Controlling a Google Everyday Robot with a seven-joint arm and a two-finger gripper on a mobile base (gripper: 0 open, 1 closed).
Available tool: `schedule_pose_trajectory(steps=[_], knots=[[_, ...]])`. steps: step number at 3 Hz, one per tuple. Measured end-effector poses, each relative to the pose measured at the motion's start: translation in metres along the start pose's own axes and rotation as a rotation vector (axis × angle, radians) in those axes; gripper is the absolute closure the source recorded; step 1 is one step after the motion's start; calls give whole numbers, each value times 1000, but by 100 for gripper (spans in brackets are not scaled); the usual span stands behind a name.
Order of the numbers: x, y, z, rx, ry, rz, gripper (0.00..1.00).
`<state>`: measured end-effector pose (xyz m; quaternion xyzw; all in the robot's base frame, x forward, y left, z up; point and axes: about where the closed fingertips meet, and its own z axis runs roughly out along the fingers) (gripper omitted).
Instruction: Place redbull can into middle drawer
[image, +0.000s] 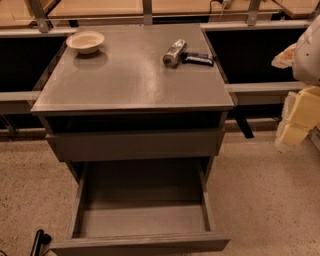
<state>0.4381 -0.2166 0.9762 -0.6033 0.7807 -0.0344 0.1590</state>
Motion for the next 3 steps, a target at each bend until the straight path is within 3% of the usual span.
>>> schedule_pose_trajectory(steps=[1, 2, 3], knots=[[0, 0, 0, 0, 0, 0, 0], [-23, -30, 11, 119, -8, -175, 0], [-57, -56, 20, 255, -17, -388, 0]])
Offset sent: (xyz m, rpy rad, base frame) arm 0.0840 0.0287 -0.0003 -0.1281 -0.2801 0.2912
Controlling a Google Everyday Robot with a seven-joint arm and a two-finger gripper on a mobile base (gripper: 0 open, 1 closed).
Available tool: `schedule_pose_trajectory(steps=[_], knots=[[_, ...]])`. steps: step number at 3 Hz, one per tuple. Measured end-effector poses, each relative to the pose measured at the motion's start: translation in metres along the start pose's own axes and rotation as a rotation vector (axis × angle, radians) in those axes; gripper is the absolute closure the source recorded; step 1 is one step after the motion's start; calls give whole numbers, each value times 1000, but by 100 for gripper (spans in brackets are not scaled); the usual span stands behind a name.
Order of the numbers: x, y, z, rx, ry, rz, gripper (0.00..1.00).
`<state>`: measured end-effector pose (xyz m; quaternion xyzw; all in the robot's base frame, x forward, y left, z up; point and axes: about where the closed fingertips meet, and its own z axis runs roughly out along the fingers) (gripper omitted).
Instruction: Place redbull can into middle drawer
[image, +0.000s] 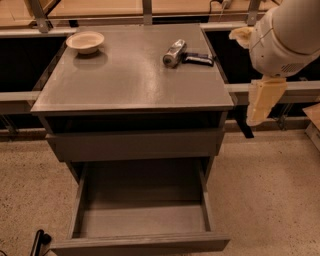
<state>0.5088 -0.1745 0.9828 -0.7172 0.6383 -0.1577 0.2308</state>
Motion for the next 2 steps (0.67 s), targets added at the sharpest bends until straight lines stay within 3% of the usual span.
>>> schedule_pose_trajectory(steps=[1, 2], knots=[[-2, -11, -3, 45, -7, -22, 0], [2, -18, 1, 27, -24, -51, 0]])
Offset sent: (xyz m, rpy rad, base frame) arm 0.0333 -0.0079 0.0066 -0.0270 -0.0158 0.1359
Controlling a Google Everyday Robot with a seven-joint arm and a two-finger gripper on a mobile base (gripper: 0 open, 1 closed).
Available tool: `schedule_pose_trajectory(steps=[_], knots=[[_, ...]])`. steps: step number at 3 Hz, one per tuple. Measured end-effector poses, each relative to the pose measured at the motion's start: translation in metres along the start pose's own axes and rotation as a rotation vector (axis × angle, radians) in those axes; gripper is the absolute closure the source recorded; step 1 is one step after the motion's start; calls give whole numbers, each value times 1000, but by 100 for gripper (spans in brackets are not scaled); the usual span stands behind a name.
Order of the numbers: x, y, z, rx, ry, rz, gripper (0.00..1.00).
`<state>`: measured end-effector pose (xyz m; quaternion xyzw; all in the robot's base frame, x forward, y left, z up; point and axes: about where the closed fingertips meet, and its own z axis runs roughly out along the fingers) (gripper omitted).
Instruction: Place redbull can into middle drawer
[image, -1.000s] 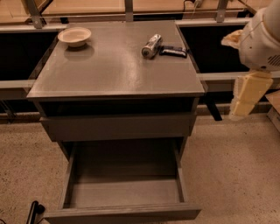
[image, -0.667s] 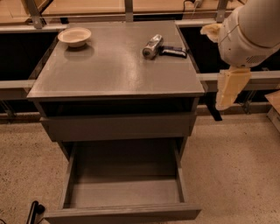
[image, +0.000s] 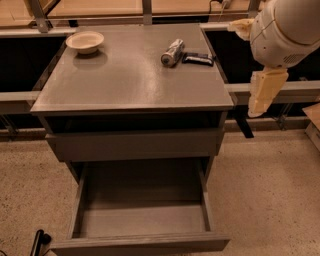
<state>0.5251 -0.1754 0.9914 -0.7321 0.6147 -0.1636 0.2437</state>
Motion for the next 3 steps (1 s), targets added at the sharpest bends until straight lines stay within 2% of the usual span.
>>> schedule_pose_trajectory(steps=[1, 2, 3], knots=[[12, -28, 22, -18, -53, -95, 0], [21, -81, 73, -35, -139, -264, 0], [15, -122, 95, -4, -162, -345, 0]])
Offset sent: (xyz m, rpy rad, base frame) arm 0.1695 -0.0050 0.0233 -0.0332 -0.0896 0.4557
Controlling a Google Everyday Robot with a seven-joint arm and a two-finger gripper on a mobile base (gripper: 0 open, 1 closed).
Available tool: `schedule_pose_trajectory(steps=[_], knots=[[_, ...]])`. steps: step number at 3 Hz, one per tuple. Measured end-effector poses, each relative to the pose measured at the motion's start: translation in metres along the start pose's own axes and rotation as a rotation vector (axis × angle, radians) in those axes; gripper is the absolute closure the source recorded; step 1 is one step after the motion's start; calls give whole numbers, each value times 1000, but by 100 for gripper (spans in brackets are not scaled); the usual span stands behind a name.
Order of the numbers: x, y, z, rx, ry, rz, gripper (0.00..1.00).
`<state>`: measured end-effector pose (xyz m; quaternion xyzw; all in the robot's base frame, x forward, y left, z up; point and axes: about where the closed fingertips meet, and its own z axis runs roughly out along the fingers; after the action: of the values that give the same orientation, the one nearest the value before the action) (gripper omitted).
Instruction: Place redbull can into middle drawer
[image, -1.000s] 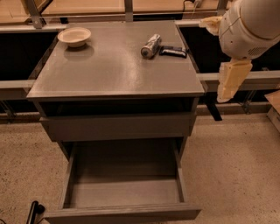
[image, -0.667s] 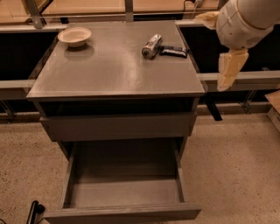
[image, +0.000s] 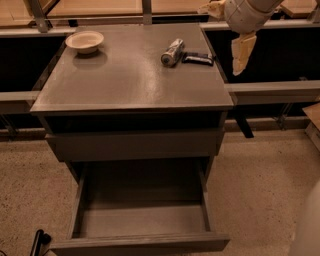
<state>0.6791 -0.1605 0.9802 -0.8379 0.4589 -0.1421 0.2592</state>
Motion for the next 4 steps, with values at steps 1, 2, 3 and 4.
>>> schedule_pose_trajectory(steps=[1, 2, 3, 4], knots=[[6, -32, 21, 36, 16, -115, 0], [5, -32, 22, 35, 16, -116, 0], [12, -50, 40, 43, 50, -242, 0], [23, -69, 62, 56, 90, -372, 0]])
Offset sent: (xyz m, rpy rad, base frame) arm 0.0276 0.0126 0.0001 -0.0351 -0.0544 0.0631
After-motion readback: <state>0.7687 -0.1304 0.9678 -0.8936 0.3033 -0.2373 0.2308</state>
